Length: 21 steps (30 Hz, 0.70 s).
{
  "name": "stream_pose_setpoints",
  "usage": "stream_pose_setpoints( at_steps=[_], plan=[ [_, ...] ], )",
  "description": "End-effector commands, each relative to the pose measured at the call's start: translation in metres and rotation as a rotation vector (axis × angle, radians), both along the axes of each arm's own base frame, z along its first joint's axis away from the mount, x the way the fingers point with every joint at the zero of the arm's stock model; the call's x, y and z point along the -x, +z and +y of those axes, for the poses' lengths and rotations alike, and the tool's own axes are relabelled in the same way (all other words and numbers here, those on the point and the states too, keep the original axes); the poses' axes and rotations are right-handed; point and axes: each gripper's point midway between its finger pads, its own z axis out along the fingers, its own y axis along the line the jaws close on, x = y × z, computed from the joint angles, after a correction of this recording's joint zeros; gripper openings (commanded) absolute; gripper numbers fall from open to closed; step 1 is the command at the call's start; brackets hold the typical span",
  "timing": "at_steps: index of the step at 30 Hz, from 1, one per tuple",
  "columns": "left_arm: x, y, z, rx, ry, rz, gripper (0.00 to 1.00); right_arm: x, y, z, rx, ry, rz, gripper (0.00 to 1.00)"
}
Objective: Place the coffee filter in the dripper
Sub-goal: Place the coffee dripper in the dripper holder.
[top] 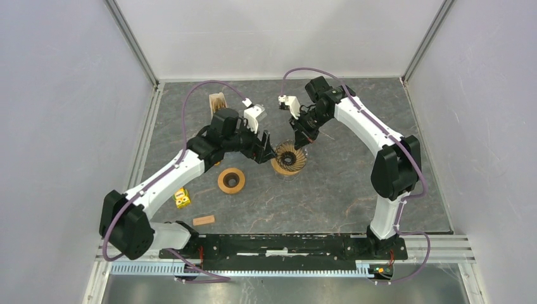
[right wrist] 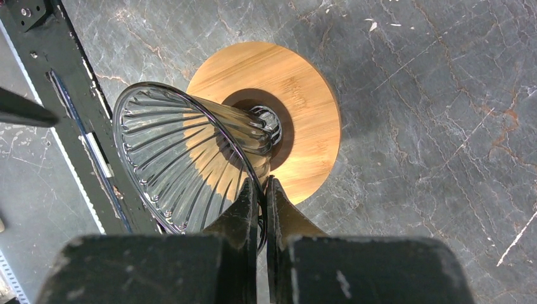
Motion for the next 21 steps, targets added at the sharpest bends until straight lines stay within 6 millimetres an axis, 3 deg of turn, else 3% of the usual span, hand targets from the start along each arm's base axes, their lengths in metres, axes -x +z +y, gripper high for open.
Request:
stream_pose_setpoints(
  at_steps=[1,6,12,21],
  plan=[
    [-0.028,0.024,-0.017,0.105,0.130,0.022,0.82,-0.008,0.010,0.007,-0.014,-0.009,-0.027,0.00],
    [-0.036,0.021,-0.031,0.108,0.133,0.039,0.70,-0.010,0.010,0.007,-0.011,-0.012,-0.030,0.03],
    [-0.031,0.007,-0.039,0.115,0.115,0.094,0.53,-0.012,0.007,0.008,-0.007,-0.012,-0.020,0.03],
    [-0.031,-0.009,-0.039,0.107,0.125,0.121,0.43,-0.015,0.006,0.011,-0.015,-0.008,-0.012,0.03]
  ],
)
